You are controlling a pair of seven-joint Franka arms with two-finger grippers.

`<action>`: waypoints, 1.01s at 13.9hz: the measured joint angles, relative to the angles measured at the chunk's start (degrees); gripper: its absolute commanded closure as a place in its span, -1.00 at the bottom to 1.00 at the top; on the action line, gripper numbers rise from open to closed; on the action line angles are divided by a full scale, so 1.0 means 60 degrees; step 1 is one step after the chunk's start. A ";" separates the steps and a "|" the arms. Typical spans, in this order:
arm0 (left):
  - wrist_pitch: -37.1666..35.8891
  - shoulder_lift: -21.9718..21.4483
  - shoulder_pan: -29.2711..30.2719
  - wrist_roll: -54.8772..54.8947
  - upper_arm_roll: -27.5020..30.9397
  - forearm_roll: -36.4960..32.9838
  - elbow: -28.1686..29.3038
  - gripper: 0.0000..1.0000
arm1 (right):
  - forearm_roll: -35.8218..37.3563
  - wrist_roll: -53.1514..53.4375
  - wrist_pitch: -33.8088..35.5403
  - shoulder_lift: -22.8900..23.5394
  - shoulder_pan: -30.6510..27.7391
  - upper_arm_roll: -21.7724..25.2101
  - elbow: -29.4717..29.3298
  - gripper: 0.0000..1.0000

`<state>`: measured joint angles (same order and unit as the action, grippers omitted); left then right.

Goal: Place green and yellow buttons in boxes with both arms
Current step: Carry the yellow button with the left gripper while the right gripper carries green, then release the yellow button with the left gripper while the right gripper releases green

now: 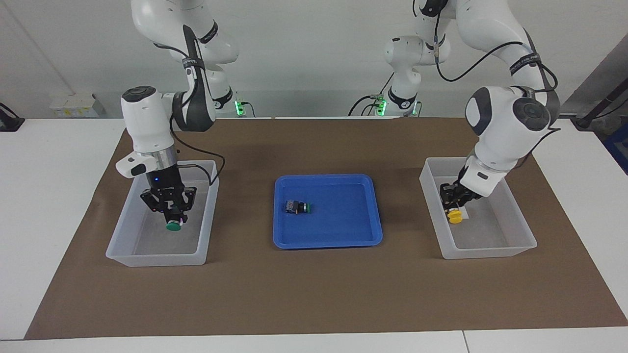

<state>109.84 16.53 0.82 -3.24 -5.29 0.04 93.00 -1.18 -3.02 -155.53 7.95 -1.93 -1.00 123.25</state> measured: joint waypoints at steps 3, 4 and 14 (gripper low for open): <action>-0.0005 -0.0002 0.0667 0.1405 0.0028 0.0000 0.0021 1.00 | 0.0000 -0.0070 -0.0029 0.0416 -0.0078 -0.0012 0.0006 1.00; -0.0001 -0.0003 0.0830 0.1721 0.0033 0.0000 0.0054 1.00 | 0.0000 -0.0070 -0.0187 0.0567 -0.0078 -0.0018 0.0002 1.00; 0.1918 -0.0306 0.1502 0.2632 0.0065 -0.0007 0.2110 1.00 | 0.0000 -0.0071 -0.1239 0.1644 -0.0078 -0.0036 -0.0456 -1.00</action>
<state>121.35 14.69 9.83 12.55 -4.90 -0.01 105.66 -1.18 -3.45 -162.97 17.81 -2.40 -1.21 120.51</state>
